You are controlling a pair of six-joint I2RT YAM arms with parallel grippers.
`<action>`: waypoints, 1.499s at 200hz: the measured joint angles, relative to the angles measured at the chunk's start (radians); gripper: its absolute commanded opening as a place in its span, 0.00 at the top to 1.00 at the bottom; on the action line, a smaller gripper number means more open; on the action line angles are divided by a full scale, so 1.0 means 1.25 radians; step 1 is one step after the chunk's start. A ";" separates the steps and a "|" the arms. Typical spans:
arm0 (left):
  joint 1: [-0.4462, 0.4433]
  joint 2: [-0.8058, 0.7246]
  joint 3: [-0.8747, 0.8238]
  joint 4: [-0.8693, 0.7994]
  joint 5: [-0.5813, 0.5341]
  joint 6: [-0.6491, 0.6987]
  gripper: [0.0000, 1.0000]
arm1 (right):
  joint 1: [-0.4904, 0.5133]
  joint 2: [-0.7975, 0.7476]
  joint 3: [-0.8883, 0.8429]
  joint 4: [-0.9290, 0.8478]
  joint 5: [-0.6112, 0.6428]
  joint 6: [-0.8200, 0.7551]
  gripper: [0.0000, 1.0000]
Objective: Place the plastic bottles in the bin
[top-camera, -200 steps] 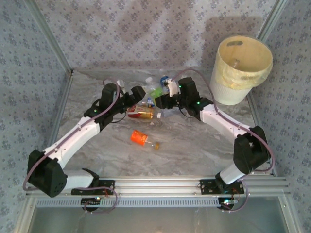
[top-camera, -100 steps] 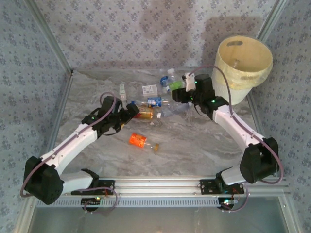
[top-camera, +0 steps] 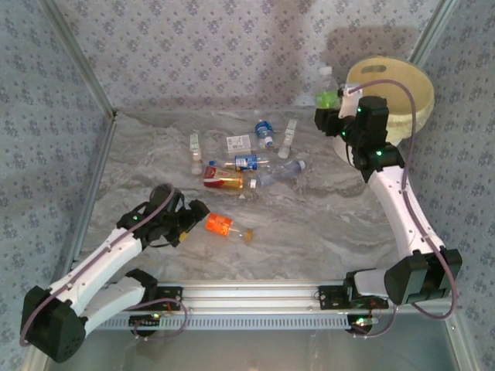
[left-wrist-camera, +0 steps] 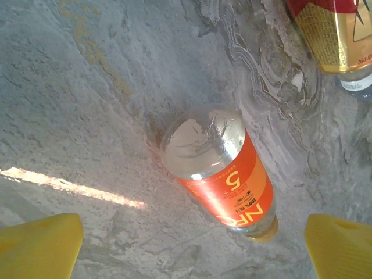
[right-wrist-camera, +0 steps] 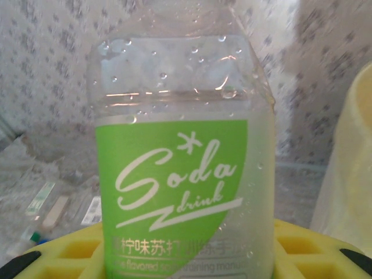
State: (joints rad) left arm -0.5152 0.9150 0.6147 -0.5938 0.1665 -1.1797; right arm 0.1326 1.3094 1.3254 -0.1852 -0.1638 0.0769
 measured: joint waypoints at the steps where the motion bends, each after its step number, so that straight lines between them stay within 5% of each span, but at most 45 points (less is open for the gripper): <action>1: 0.000 -0.001 0.000 0.000 0.002 0.000 0.02 | -0.002 0.000 0.002 0.002 0.001 -0.001 0.62; 91: -0.071 0.011 -0.017 0.043 0.074 0.009 0.02 | -0.246 0.137 0.177 0.163 0.052 0.053 0.62; 155: -0.088 0.042 -0.017 0.042 0.069 0.015 0.02 | -0.276 0.286 0.238 0.154 0.179 0.078 0.59; 207: -0.088 0.045 -0.017 0.042 0.048 0.014 0.02 | -0.275 0.346 0.286 0.078 0.247 0.052 0.30; 300: -0.088 0.061 -0.017 0.045 0.017 0.009 0.02 | -0.265 0.307 0.288 0.013 0.243 0.045 0.00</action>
State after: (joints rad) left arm -0.6250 0.9913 0.5938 -0.5377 0.1875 -1.1679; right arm -0.1986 1.6936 1.6855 -0.1688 0.1402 0.1333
